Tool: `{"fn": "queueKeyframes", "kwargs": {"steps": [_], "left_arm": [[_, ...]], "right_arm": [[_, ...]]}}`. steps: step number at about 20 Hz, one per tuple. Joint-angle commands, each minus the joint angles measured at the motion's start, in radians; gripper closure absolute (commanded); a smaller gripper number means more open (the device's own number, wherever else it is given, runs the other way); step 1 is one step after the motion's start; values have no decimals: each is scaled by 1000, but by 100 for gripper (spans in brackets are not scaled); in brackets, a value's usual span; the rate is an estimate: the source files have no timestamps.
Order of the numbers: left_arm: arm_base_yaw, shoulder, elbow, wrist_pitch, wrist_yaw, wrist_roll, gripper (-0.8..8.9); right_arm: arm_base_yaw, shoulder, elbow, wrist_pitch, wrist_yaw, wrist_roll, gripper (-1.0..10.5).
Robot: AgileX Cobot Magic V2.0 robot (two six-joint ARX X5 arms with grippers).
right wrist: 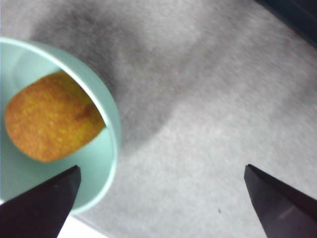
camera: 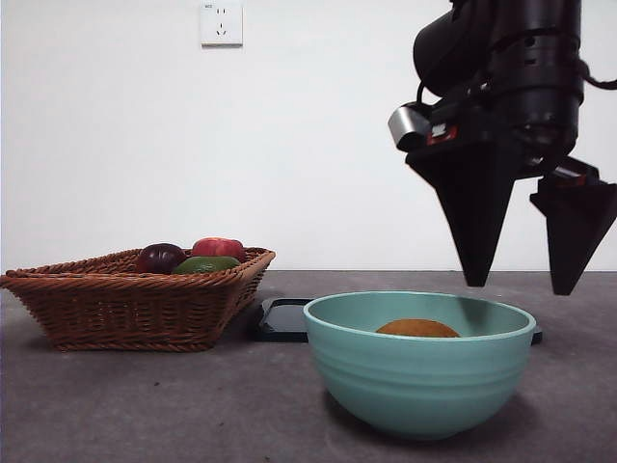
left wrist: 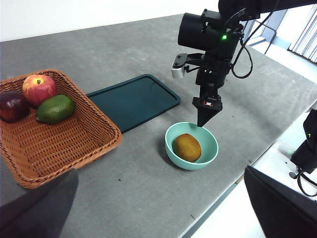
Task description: Pick up the wifruite, put it on the bowl, pick up the plate, put it on desk
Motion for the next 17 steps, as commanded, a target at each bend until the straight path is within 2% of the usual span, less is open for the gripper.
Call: {"fn": "queueKeyframes", "kwargs": {"steps": [1, 8, 13, 17], "left_arm": [[-8, 0, 10, 12, -3, 12, 188], [-8, 0, 10, 12, -3, 12, 188], [-8, 0, 10, 12, -3, 12, 188], [-8, 0, 10, 12, -3, 12, 188]], "right_arm": [[17, 40, 12, 20, -2, -14, 393], [32, 89, 12, 56, -7, -14, 595], [38, 114, 12, 85, -85, -14, 702], [59, 115, 12, 108, -89, -15, 847]]}}
